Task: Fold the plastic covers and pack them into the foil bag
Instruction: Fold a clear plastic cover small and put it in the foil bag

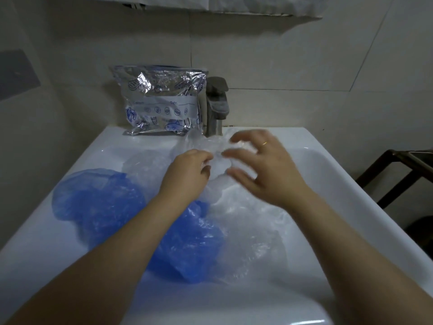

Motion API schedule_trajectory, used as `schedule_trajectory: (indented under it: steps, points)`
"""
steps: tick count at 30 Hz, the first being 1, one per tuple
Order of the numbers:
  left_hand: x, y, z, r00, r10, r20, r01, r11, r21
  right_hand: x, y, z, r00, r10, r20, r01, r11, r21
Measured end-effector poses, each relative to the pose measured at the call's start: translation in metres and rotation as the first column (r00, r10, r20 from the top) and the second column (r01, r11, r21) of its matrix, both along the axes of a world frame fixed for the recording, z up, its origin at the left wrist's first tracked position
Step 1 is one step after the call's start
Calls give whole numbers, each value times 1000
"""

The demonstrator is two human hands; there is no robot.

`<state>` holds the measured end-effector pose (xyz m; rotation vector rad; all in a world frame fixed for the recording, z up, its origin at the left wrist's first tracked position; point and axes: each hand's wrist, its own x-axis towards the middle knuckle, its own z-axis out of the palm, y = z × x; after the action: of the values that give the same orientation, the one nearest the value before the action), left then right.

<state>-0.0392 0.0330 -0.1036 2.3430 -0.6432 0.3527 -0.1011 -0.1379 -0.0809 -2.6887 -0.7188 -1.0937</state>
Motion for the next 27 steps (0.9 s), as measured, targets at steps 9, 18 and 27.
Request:
schedule_trajectory:
  steps: [9, 18, 27]
  points:
    - [-11, 1, 11, 989, 143, -35, -145, 985, -89, 7, 20, -22, 966, -256, -44, 229, 918, -323]
    - [-6, 1, 11, 988, -41, 152, 15, 985, 170, -5, 35, -8, 993, 36, -112, -73, 935, -348]
    - [16, 14, 1, 994, 112, -15, -112, 994, -13, -2, 20, -10, 896, -222, -385, 140, 963, -230]
